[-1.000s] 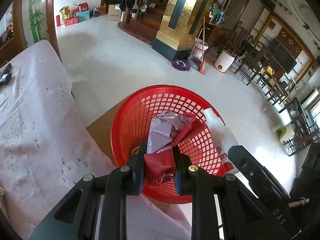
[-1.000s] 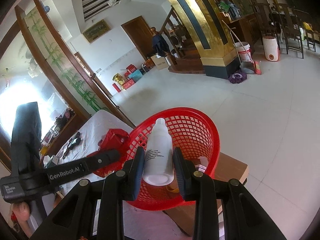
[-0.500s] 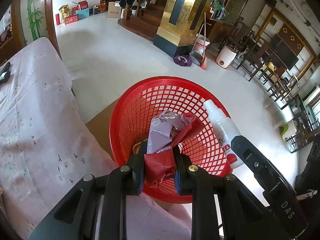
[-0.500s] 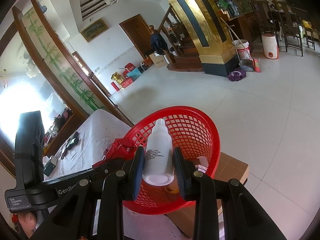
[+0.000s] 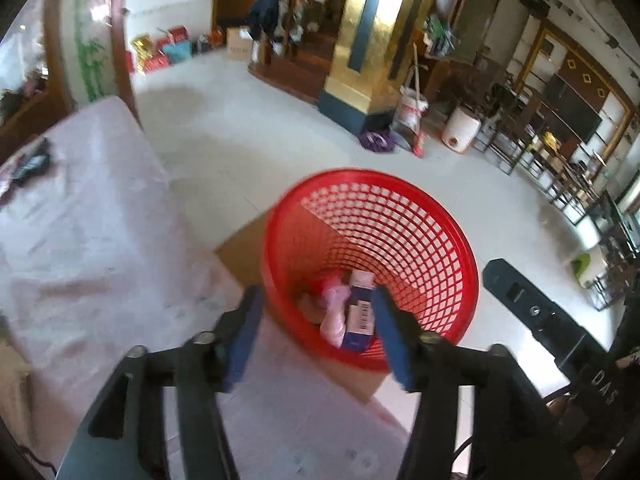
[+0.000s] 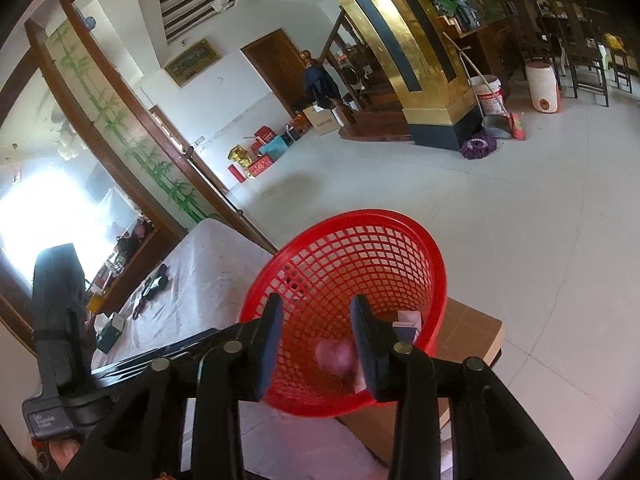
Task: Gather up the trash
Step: 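Move both open tools back over the table toward the red snack box and medicine box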
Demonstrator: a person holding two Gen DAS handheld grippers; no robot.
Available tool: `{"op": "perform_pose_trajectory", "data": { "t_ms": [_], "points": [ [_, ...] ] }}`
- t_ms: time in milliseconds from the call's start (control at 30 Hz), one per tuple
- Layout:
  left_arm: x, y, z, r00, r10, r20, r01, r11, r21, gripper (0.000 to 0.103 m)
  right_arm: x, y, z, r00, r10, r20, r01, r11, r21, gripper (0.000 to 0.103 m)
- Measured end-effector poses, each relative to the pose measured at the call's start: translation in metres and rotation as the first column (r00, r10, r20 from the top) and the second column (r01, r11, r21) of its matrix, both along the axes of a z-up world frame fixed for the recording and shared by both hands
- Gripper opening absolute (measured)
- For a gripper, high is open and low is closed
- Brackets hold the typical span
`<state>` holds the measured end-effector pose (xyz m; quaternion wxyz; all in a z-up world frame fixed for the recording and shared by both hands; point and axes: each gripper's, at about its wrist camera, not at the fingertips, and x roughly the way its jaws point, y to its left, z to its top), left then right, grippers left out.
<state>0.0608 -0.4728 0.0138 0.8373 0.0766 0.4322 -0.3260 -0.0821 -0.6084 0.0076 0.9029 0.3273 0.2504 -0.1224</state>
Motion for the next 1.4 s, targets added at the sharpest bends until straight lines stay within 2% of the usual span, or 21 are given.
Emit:
{"op": "perform_pose_trajectory", "data": {
  "t_ms": [100, 200, 300, 433, 700, 967, 1167, 1400],
  "points": [
    [-0.015, 0.037, 0.020, 0.997, 0.059, 0.059, -0.057, 0.998, -0.028, 0.077, -0.008, 0.017, 0.014, 1.000, 0.006, 0.023, -0.006, 1.000, -0.025, 0.060],
    [-0.030, 0.077, 0.036, 0.989, 0.117, 0.090, -0.112, 0.992, -0.059, 0.079, -0.015, 0.047, 0.035, 0.998, 0.028, 0.049, -0.024, 0.997, -0.077, 0.073],
    [-0.048, 0.119, 0.050, 0.977, 0.180, 0.115, -0.171, 0.981, -0.087, 0.080, -0.021, 0.076, 0.052, 0.995, 0.066, 0.070, -0.057, 0.991, -0.119, 0.078],
    [-0.068, 0.178, 0.064, 0.945, 0.284, 0.159, -0.269, 0.957, -0.108, 0.082, -0.024, 0.127, 0.072, 0.987, 0.132, 0.086, -0.116, 0.978, -0.175, 0.080],
    [-0.087, 0.269, 0.070, 0.886, 0.428, 0.180, -0.410, 0.903, -0.128, 0.082, -0.017, 0.216, 0.088, 0.956, 0.280, 0.084, -0.251, 0.934, -0.253, 0.082],
    [-0.096, 0.344, 0.064, 0.815, 0.552, 0.176, -0.535, 0.834, -0.137, 0.082, -0.006, 0.270, 0.079, 0.917, 0.395, 0.050, -0.370, 0.892, -0.259, 0.084],
    [-0.102, 0.396, 0.057, 0.744, 0.643, 0.182, -0.629, 0.766, -0.134, 0.082, 0.009, 0.294, 0.062, 0.877, 0.481, 0.013, -0.470, 0.862, -0.192, 0.084],
    [-0.095, 0.445, 0.042, 0.695, 0.701, 0.160, -0.695, 0.712, -0.100, 0.082, 0.032, 0.312, 0.043, 0.849, 0.527, -0.028, -0.525, 0.838, -0.150, 0.084]
  ]
}}
